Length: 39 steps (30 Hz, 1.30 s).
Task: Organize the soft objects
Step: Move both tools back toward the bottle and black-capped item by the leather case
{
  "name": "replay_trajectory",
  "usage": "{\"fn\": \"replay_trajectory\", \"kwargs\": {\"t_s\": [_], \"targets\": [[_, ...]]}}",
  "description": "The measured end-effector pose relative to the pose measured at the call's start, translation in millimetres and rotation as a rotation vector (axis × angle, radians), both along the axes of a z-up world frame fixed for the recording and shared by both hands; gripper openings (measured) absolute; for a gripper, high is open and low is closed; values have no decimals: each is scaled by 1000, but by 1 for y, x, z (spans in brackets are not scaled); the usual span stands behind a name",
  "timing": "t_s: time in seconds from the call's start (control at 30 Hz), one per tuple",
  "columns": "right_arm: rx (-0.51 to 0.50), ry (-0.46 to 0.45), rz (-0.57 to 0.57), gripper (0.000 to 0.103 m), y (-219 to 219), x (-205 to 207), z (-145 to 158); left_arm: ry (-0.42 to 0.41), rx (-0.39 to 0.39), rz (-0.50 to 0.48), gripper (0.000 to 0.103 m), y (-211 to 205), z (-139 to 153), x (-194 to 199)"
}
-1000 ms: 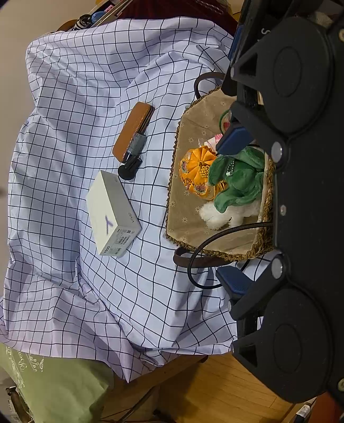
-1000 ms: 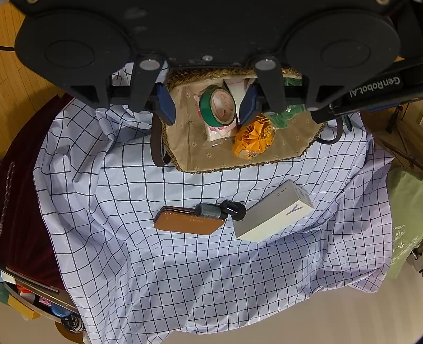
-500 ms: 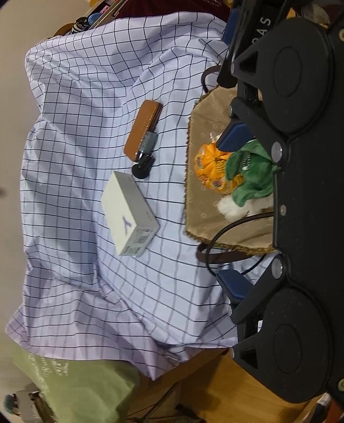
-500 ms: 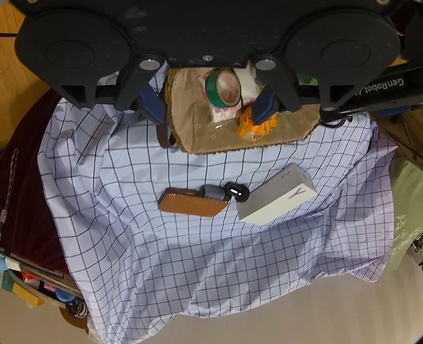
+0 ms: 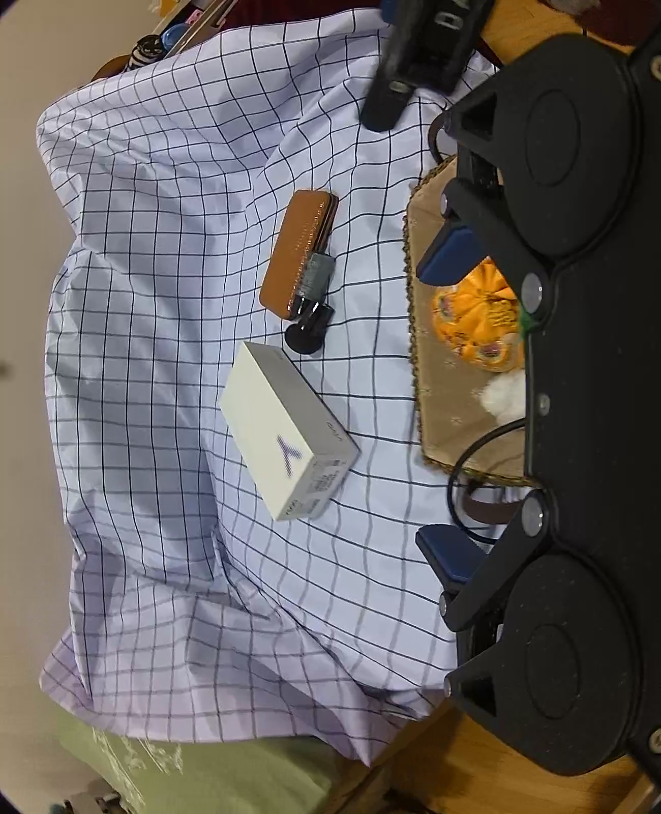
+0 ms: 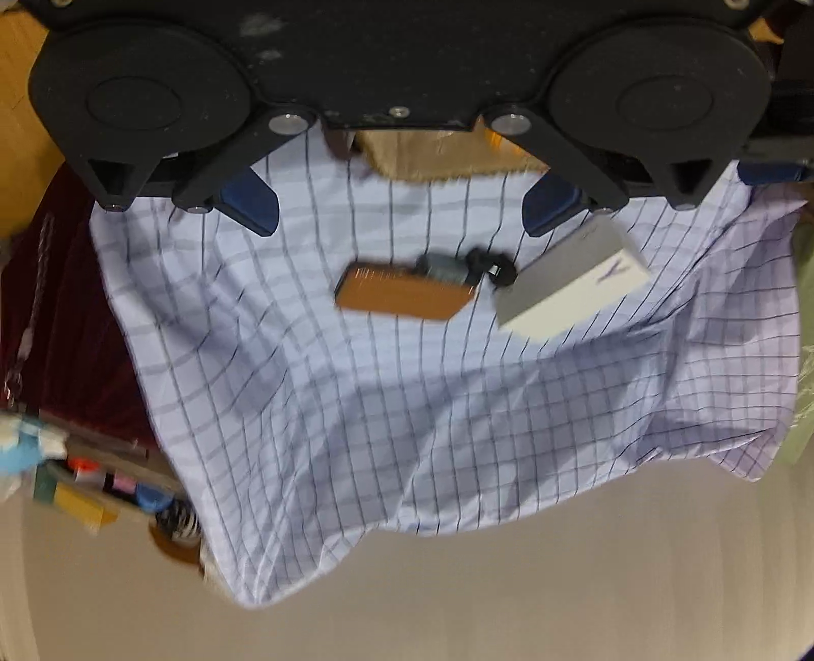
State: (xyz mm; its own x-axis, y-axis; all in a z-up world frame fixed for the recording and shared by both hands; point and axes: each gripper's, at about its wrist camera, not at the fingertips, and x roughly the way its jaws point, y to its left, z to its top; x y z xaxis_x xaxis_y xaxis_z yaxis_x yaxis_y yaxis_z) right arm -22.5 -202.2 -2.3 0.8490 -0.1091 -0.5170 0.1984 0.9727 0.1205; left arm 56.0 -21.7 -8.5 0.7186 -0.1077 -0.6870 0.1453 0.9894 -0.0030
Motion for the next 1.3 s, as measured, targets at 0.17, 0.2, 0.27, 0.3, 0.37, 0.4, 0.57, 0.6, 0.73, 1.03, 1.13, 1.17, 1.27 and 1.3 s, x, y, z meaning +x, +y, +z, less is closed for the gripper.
{"fn": "replay_trajectory", "kwargs": {"t_s": [0.17,0.2,0.27,0.3,0.37,0.4,0.57,0.6,0.73,1.03,1.13,1.17,1.27,1.3], "targets": [[30,75,20,100,0,41,-3,-1,8,-16,98,-2,-4,21],[45,94,22,98,0,49,-5,-2,15,-19,98,-2,-5,26],[70,139,29,85,-1,67,-10,-6,32,-21,98,-2,-7,34],[72,156,37,84,-1,76,-13,-8,39,-24,99,-1,-9,38],[58,167,33,84,1,92,-17,-11,40,-22,100,1,-11,46],[54,170,33,84,2,100,-19,-10,35,-24,100,3,-12,50],[100,219,25,83,3,144,-29,9,39,-14,100,10,-18,70],[100,227,19,83,5,153,-31,12,36,-10,100,11,-20,74],[103,268,-14,83,12,189,-43,37,12,3,99,19,-27,84],[131,326,-120,82,23,238,-66,28,-13,-14,99,28,-35,93],[126,345,-170,82,26,250,-72,18,-14,-23,99,28,-35,95],[128,350,-183,82,25,254,-74,18,-22,-26,99,29,-35,96],[139,372,-224,82,25,261,-80,15,-26,-36,99,29,-36,97],[143,380,-232,82,26,263,-82,12,-20,-36,99,28,-37,97]]}}
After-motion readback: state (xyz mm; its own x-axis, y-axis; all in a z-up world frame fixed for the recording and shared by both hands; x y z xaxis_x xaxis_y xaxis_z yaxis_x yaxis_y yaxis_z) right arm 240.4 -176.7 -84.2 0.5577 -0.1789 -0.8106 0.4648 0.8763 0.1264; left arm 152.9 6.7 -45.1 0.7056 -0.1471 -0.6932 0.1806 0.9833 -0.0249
